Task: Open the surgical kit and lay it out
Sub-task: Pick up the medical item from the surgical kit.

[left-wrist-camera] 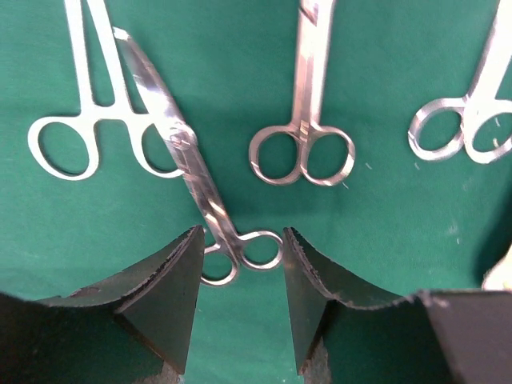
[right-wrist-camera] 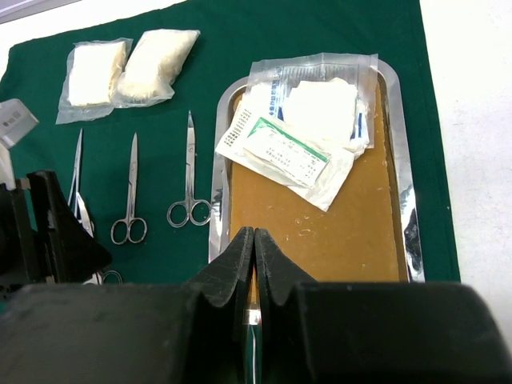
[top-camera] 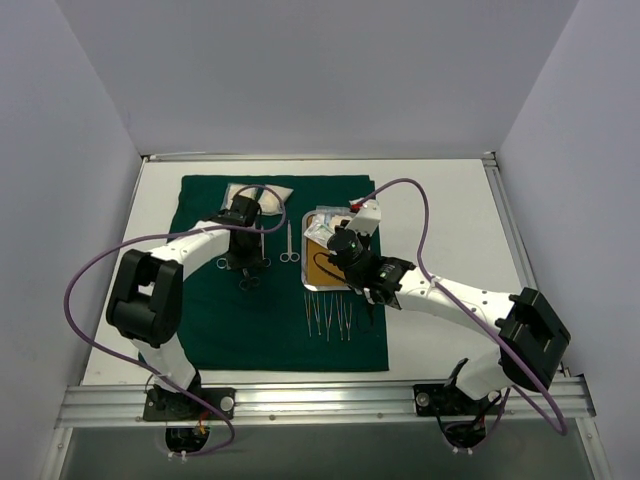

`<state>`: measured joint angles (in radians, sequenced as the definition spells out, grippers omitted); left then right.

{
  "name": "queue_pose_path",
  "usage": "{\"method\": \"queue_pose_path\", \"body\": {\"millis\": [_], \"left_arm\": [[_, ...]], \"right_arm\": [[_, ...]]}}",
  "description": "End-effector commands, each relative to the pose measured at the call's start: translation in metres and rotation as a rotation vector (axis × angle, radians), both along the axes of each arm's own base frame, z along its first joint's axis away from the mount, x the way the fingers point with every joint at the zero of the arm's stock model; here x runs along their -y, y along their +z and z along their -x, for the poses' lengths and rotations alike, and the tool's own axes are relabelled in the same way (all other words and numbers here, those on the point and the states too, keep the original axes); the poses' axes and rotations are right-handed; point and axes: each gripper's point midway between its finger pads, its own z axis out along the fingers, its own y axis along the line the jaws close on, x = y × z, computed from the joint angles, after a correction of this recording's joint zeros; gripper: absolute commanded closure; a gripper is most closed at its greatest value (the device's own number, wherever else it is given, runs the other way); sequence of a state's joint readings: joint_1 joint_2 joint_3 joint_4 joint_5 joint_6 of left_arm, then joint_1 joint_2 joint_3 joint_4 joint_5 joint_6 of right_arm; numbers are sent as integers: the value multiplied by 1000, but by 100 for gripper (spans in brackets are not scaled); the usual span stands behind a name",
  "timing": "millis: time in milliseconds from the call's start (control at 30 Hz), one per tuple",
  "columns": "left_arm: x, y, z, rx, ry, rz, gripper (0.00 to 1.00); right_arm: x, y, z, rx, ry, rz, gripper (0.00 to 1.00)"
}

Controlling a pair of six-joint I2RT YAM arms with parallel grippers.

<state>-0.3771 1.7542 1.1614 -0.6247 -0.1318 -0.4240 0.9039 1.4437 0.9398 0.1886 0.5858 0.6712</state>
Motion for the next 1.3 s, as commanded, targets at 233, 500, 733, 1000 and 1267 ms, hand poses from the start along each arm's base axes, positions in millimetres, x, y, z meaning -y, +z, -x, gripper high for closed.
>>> {"method": "queue_pose_path", "body": {"millis": [233,500,733,1000,1267], "left_arm": [[-11,-7,-15,20,108,40,47],[-9,-16,-11,-9,99,36,48],[-16,-32,-1,-80,116,30,65],[-22,-42,9,-133,113,27,84],[-24,-39,16,-157,89,17,98]], "right_arm": [[10,10,-1,24,-40,14,99],[13,10,-1,24,-46,20,99],[17,14,1,30,-53,20,100],[26,23,4,47,-72,13,99],[33,28,8,56,-86,3,99]]}}
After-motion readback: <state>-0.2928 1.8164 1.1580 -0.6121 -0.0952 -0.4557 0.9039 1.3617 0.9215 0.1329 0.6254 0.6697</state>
